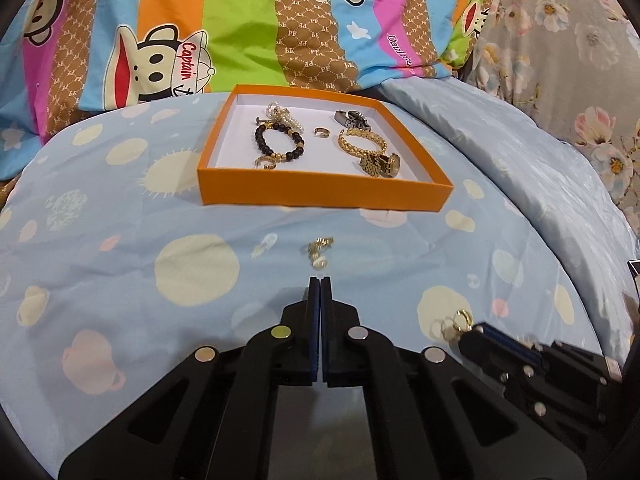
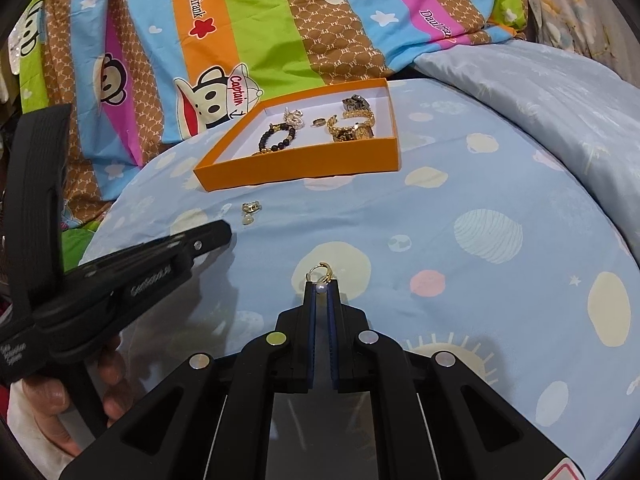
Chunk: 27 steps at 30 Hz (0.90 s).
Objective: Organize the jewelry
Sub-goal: 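Grasp the gold dangle earring with the left tool while the right holds its earring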
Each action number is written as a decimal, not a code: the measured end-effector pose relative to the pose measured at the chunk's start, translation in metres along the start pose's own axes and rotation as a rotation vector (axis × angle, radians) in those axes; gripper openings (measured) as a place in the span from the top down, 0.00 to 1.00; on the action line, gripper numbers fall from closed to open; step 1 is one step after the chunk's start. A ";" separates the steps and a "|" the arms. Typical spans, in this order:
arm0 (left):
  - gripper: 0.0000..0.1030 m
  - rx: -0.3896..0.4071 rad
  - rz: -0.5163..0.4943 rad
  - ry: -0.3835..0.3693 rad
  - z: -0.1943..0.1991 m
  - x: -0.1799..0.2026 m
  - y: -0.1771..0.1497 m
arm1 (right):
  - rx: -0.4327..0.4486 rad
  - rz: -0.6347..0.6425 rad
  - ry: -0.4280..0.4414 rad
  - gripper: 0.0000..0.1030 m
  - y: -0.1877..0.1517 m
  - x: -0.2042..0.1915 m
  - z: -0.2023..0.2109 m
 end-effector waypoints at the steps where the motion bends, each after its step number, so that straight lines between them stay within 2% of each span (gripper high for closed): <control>1: 1.00 -0.003 0.004 -0.001 0.003 -0.001 -0.003 | 0.000 0.001 0.002 0.95 -0.001 -0.001 0.001; 5: 1.00 -0.002 0.028 0.000 0.015 -0.009 -0.015 | -0.004 0.009 0.010 0.95 -0.006 -0.006 0.004; 10: 0.99 0.010 0.015 -0.011 0.015 -0.006 -0.004 | 0.004 -0.004 0.007 0.95 -0.007 -0.004 0.007; 12: 0.92 0.011 -0.005 -0.005 0.008 -0.002 0.005 | 0.004 -0.014 0.008 0.95 -0.007 -0.001 0.007; 14: 0.74 0.017 -0.015 0.008 -0.002 0.000 0.016 | 0.002 -0.022 0.006 0.95 -0.007 0.002 0.008; 16: 0.69 0.010 -0.009 0.009 -0.014 0.000 0.024 | 0.001 -0.024 0.000 0.95 -0.006 0.005 0.008; 21: 0.71 -0.034 -0.004 0.013 -0.037 0.002 0.030 | -0.007 -0.045 0.001 0.95 -0.004 0.011 0.005; 22: 0.82 -0.036 0.001 0.008 -0.038 0.002 0.031 | -0.008 -0.049 0.004 0.95 -0.003 0.013 0.004; 23: 0.86 -0.038 0.004 0.004 -0.039 0.002 0.030 | -0.008 -0.051 0.005 0.95 -0.003 0.013 0.003; 27: 0.86 -0.010 0.006 0.004 -0.031 0.000 0.030 | -0.008 -0.048 0.013 0.95 -0.001 0.010 0.001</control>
Point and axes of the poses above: each gripper's, at about its wrist camera, not at the fingertips, and z roughly against the way its jaws point, x to its right, y to its top, the point moved 7 cm from there along -z, roughly the way its jaws point, and after that the axes turned 2 degrees about -y, right-handed, at the moved point
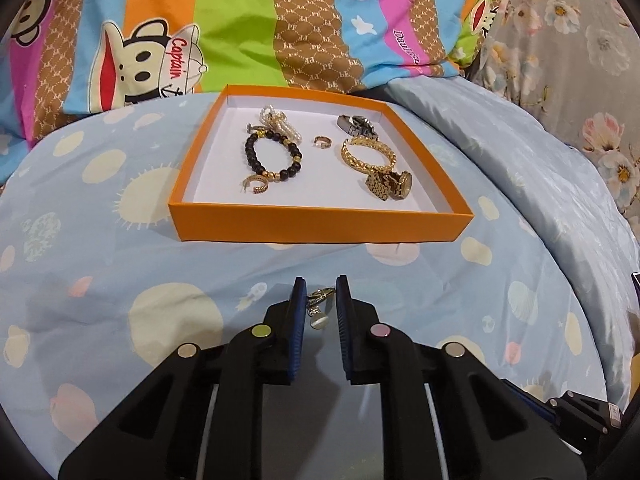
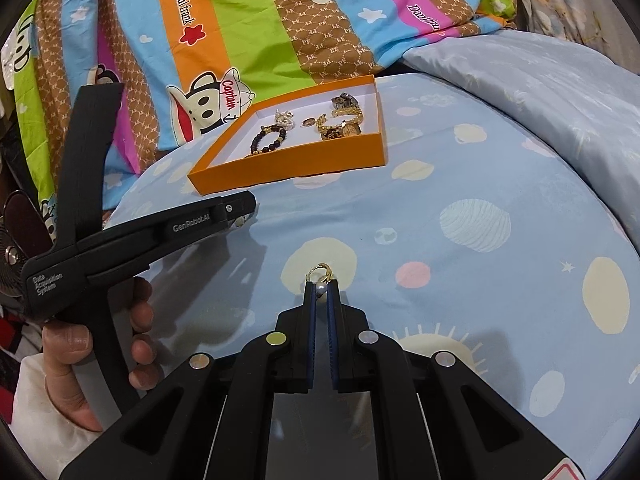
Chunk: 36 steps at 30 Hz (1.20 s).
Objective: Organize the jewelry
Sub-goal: 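Grasp the gold dangle earring with the left tool while the right holds its earring, then lift both earrings and hold them above the sheet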
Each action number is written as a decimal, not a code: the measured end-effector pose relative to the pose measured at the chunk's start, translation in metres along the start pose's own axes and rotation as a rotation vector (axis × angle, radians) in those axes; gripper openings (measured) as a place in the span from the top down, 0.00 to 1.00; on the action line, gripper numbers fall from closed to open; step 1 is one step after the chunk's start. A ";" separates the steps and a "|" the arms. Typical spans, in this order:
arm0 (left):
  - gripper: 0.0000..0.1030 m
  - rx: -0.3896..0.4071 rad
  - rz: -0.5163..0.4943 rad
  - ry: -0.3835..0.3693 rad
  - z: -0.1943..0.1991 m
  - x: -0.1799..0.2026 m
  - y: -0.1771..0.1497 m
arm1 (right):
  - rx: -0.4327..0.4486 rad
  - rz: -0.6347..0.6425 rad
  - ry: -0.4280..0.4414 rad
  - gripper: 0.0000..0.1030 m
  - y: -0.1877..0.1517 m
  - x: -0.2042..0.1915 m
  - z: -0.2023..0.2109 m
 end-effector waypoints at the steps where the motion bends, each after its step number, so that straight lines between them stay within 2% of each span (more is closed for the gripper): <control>1: 0.86 0.007 -0.003 0.003 0.003 0.000 -0.001 | 0.002 0.003 0.002 0.95 0.000 -0.001 0.000; 14: 0.86 0.005 0.010 0.008 0.043 -0.008 -0.040 | 0.004 0.043 0.019 0.95 -0.008 -0.022 0.004; 23: 0.86 -0.026 0.042 0.009 0.062 -0.021 -0.069 | -0.039 0.067 0.021 0.95 -0.021 -0.031 0.002; 32: 0.86 -0.026 0.040 0.011 0.067 -0.021 -0.076 | -0.055 0.071 0.025 0.95 -0.030 -0.033 0.005; 36: 0.86 -0.021 0.040 0.011 0.070 -0.020 -0.078 | -0.031 0.065 0.033 0.95 -0.030 -0.033 0.010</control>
Point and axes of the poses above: each gripper's, at about its wrist camera, not at the fingertips, and z roughly against the way its jaws point, x to its right, y to its top, the point moved 7 cm from there along -z, roughly the way its jaws point, and after that the axes turned 2 degrees about -y, right-handed, at the moved point
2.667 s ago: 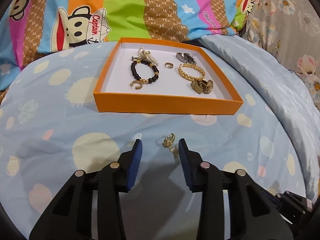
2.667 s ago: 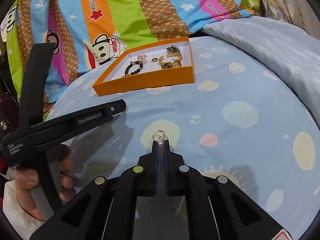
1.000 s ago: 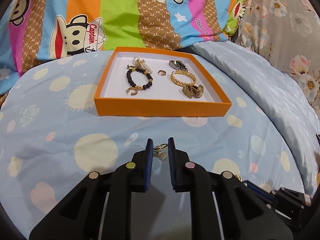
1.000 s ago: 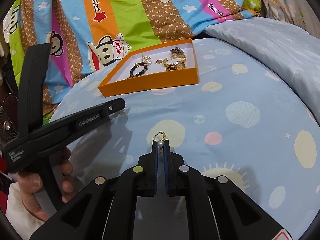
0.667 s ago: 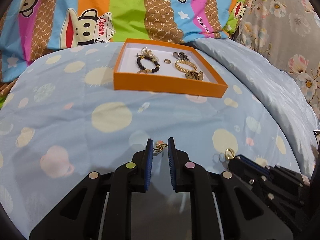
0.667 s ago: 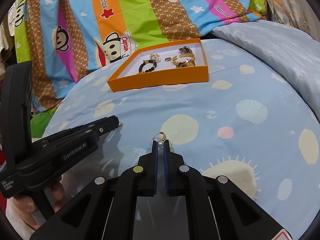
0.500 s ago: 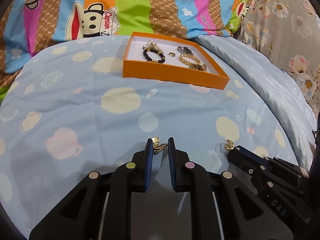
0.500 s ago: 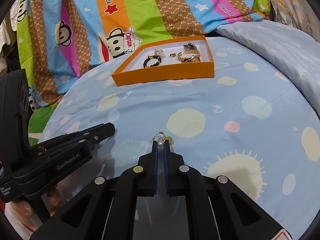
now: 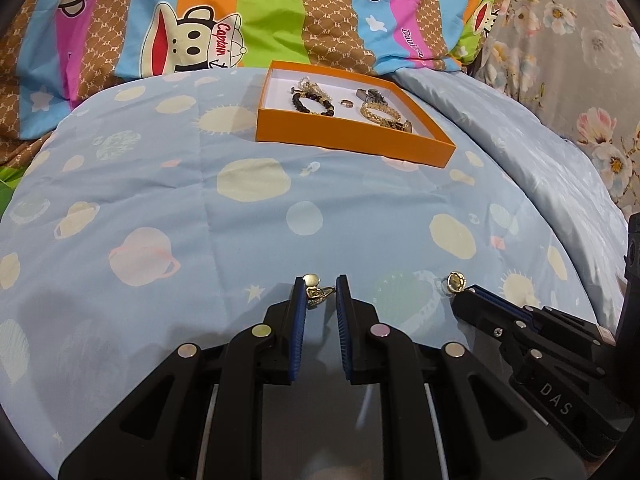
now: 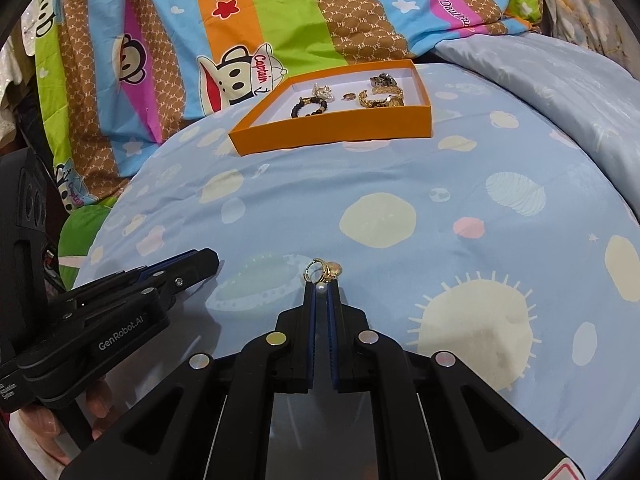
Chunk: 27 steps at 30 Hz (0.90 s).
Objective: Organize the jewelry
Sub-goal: 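Lift both earrings and hold them above the sheet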
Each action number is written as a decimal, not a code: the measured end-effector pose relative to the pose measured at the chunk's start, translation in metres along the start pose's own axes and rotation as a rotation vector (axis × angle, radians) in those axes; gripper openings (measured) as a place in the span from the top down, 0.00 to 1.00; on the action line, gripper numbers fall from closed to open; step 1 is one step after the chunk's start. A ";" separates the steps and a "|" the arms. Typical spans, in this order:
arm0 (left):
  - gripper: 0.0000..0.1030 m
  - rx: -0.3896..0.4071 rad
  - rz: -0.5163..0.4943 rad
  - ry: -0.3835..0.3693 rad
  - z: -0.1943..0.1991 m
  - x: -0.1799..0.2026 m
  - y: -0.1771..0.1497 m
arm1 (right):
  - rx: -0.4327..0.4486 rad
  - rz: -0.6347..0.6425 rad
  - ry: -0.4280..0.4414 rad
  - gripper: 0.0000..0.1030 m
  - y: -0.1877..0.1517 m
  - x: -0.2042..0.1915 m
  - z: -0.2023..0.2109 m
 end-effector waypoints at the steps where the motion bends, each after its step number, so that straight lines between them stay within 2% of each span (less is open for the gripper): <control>1: 0.86 0.000 -0.001 -0.001 0.001 0.000 -0.001 | 0.007 -0.001 0.002 0.95 0.000 0.000 0.002; 11: 0.86 -0.005 -0.008 0.007 0.005 0.001 -0.004 | -0.025 0.021 -0.005 0.95 -0.004 -0.004 -0.002; 27: 0.86 -0.006 -0.010 0.009 0.005 0.003 -0.004 | -0.028 0.026 -0.011 0.95 -0.007 -0.005 -0.001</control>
Point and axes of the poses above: each gripper's, at about its wrist camera, not at the fingertips, and z roughly against the way its jaws point, x to its right, y to its top, the point moved 7 cm from there along -z, roughly the way its jaws point, and after that the axes turned 2 degrees about -y, right-handed, at the moved point
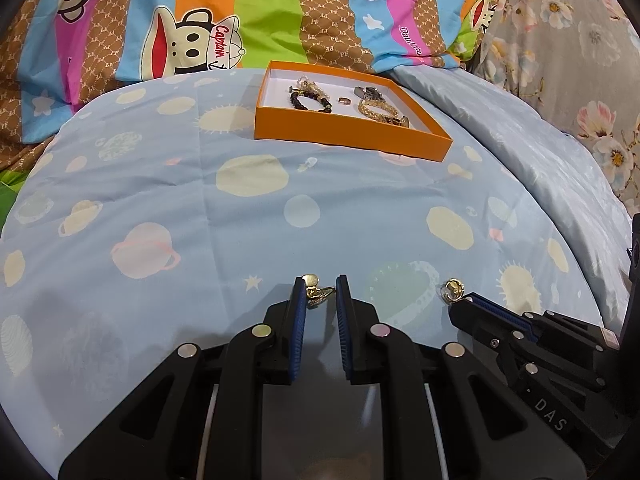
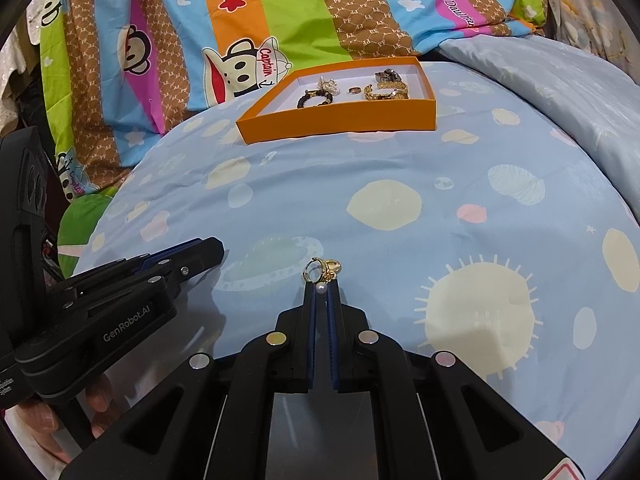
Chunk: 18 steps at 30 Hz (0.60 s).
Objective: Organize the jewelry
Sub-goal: 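Lift both earrings and hold them above the sheet, then carry both earrings into the orange box and open both tools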
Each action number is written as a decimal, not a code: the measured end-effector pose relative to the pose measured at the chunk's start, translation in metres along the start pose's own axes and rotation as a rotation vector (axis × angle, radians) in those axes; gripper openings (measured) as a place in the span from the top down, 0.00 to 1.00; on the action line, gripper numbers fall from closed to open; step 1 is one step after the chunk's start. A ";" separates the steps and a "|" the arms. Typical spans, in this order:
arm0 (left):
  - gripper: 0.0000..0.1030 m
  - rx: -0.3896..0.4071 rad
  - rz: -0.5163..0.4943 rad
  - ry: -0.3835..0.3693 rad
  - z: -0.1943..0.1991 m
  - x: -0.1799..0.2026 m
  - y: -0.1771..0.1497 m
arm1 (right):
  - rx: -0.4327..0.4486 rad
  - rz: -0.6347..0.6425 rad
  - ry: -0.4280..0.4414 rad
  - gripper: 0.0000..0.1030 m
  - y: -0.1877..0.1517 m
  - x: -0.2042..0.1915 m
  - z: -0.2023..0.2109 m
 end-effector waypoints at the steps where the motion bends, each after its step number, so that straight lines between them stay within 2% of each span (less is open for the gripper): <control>1: 0.86 0.001 -0.002 0.000 0.001 0.000 0.000 | 0.002 -0.001 0.002 0.95 -0.001 0.000 0.001; 8: 0.86 0.005 0.004 -0.009 0.004 0.000 0.000 | 0.016 -0.017 0.025 0.95 -0.003 -0.001 0.013; 18: 0.86 0.051 -0.013 -0.031 0.019 0.009 0.032 | 0.100 -0.019 0.044 0.95 0.041 0.000 0.029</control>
Point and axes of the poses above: each gripper's, at about its wrist camera, not at the fingertips, and z roughly against the way its jaws point, x to its right, y to its top, the point moved 7 cm from there along -z, roughly the way its jaws point, and after that the axes turned 2 degrees about -y, right-handed, at the moved point
